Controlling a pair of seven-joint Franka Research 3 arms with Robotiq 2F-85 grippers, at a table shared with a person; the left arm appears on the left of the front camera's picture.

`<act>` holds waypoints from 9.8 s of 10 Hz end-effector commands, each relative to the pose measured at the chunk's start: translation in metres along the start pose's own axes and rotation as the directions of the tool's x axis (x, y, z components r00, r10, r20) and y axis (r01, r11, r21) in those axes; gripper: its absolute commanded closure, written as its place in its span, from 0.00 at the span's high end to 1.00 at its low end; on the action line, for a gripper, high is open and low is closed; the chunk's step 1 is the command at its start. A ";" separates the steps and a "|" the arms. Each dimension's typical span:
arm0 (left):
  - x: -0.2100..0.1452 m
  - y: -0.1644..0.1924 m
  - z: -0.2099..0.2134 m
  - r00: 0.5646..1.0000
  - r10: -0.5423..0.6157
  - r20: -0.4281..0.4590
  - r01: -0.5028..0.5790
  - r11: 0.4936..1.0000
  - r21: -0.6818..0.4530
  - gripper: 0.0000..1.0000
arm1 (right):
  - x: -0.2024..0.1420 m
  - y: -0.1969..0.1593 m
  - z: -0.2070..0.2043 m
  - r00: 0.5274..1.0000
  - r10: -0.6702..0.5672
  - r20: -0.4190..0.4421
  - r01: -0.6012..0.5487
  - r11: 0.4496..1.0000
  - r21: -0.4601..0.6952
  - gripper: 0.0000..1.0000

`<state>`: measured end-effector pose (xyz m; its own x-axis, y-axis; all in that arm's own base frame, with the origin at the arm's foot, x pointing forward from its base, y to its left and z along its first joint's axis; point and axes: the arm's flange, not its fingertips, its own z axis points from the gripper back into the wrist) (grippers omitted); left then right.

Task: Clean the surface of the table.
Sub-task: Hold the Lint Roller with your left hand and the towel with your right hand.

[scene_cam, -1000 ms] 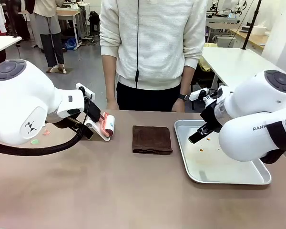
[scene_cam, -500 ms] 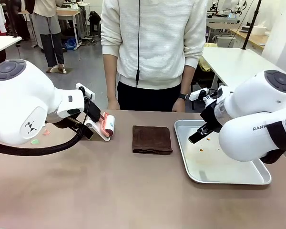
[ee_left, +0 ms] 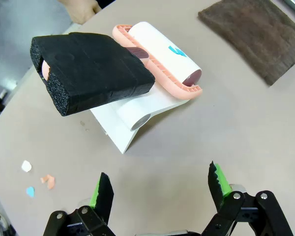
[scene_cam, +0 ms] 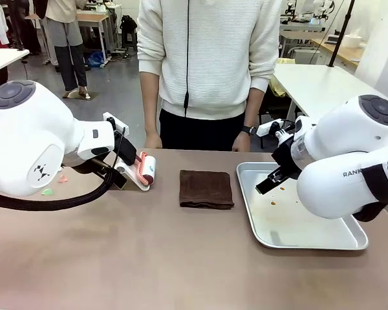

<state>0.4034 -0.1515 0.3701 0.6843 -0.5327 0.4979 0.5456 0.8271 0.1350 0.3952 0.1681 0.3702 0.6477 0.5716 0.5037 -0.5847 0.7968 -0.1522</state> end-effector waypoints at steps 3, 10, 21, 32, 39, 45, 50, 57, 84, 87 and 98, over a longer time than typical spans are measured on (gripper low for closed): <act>0.000 0.000 0.000 1.000 0.000 0.000 0.000 1.000 0.000 1.00 | 0.000 0.000 0.000 1.000 0.000 0.000 0.000 1.000 0.000 1.00; -0.046 0.026 0.120 0.926 0.343 -0.157 -0.375 0.879 -0.295 1.00 | -0.048 -0.008 0.120 0.891 -0.421 -0.171 0.454 0.810 0.372 1.00; -0.245 0.124 0.142 0.553 0.833 0.023 -0.499 0.353 -0.792 1.00 | -0.189 -0.100 0.122 0.617 -0.744 -0.256 0.560 0.186 0.807 1.00; -0.240 0.223 0.152 0.514 0.857 -0.028 -0.545 0.301 -0.782 1.00 | -0.177 -0.165 0.117 0.568 -0.768 -0.297 0.586 0.124 0.801 1.00; -0.059 0.195 0.161 0.690 0.703 -0.172 -0.636 0.474 -0.609 1.00 | -0.034 -0.076 0.113 0.790 -0.574 -0.213 0.580 0.588 0.565 1.00; 0.043 0.122 0.116 0.694 0.660 -0.290 -0.720 0.617 -0.318 1.00 | 0.067 0.024 0.052 0.709 -0.630 -0.316 0.705 0.623 0.339 1.00; 0.047 0.111 0.089 0.721 0.603 -0.343 -0.691 0.661 -0.290 1.00 | 0.070 0.048 0.021 0.682 -0.655 -0.326 0.731 0.631 0.261 1.00; 0.074 0.122 0.048 0.658 0.649 -0.382 -0.752 0.590 -0.293 1.00 | 0.115 0.021 -0.025 0.611 -0.674 -0.415 0.767 0.634 0.099 1.00; 0.106 0.130 -0.029 0.654 0.652 -0.383 -0.756 0.574 -0.315 0.41 | 0.151 0.018 -0.171 0.559 -0.618 -0.553 0.665 0.732 -0.146 0.00; 0.106 0.130 -0.029 0.659 0.657 -0.366 -0.752 0.578 -0.317 0.00 | 0.152 0.019 -0.171 0.563 -0.604 -0.564 0.660 0.739 -0.132 0.13; 0.101 0.125 -0.007 0.694 0.642 -0.325 -0.717 0.578 -0.390 0.00 | 0.148 0.000 -0.136 0.583 -0.520 -0.625 0.731 0.672 0.122 0.00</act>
<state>0.5577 -0.1053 0.4260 0.9868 0.1169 0.1118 -0.0311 0.8154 -0.5780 0.5703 0.2989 0.3154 0.9917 -0.0080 -0.1286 0.0394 0.9690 0.2440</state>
